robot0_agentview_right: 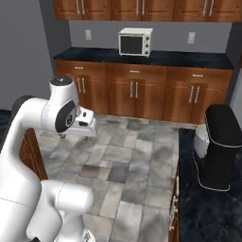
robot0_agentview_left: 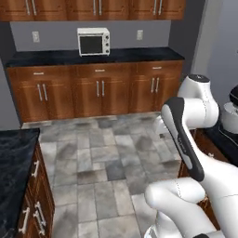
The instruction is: Navigate to the toaster oven.
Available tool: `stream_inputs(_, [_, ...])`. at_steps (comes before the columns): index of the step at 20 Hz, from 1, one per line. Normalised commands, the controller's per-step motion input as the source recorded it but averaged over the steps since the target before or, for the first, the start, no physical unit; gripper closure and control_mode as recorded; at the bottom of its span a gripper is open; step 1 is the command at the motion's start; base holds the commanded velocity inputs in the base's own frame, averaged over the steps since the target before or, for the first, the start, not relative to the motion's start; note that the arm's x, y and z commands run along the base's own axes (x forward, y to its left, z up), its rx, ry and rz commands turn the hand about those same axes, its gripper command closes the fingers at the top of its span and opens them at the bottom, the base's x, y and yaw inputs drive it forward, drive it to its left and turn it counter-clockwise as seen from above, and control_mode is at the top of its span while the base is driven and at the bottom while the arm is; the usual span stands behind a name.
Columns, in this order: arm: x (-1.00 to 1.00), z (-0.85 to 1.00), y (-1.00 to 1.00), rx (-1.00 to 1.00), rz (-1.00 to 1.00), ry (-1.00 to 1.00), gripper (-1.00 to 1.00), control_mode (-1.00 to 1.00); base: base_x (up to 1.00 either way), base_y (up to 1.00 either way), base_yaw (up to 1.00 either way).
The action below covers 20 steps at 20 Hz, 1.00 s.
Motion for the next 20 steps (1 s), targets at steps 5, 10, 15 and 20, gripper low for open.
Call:
stream_inputs(5, [0.00,0.00,0.00,0.00,0.00,0.00,-1.00,1.00,1.00,0.07,0.27])
stream_inputs(10, [0.00,0.00,0.00,0.00,0.00,0.00,-1.00,1.00,1.00,0.00,0.02])
stream_inputs(15, [0.00,0.00,0.00,0.00,0.00,0.00,-1.00,1.00,1.00,0.00,0.00])
stream_inputs(20, [0.00,0.00,0.00,0.00,0.00,0.00,-1.00,1.00,1.00,0.00,0.00])
